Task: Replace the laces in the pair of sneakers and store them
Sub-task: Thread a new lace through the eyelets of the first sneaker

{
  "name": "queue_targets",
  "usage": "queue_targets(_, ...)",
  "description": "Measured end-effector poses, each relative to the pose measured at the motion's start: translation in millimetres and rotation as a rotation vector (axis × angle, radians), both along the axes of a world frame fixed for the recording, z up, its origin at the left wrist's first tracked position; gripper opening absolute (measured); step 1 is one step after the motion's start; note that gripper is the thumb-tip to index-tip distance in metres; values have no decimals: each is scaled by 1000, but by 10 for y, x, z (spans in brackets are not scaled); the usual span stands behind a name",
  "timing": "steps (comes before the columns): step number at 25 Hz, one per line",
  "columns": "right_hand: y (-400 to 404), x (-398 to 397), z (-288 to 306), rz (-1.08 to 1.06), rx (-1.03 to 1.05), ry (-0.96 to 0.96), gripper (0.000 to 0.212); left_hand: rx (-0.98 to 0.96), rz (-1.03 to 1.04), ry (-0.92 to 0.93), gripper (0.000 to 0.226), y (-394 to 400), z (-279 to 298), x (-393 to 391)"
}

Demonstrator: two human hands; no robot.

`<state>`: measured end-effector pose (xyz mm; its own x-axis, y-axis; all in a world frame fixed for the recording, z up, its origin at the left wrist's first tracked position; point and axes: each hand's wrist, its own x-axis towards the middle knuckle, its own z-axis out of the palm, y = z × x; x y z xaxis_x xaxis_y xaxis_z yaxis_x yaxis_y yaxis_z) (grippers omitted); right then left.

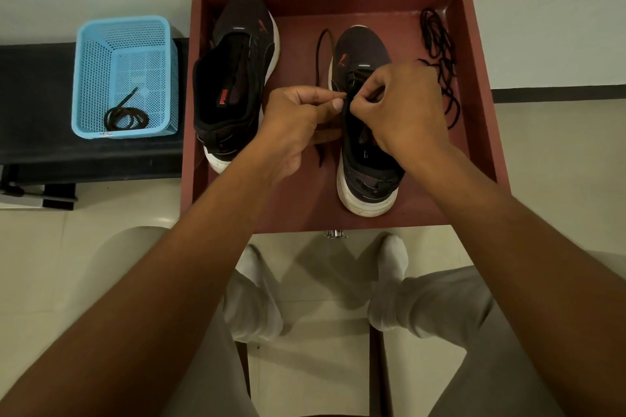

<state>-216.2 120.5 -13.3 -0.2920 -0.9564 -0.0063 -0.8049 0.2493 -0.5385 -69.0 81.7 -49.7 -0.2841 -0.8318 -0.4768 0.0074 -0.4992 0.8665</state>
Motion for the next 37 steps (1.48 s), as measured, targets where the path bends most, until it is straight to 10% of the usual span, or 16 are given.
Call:
queue_targets(19,-24,-93,-65,-86,-16,-351,14,15,20,6,14,4,15,-21)
queue_targets(37,-56,-199,-80,32,106,-250,39,-208,25,-214,12,-35,69,-134)
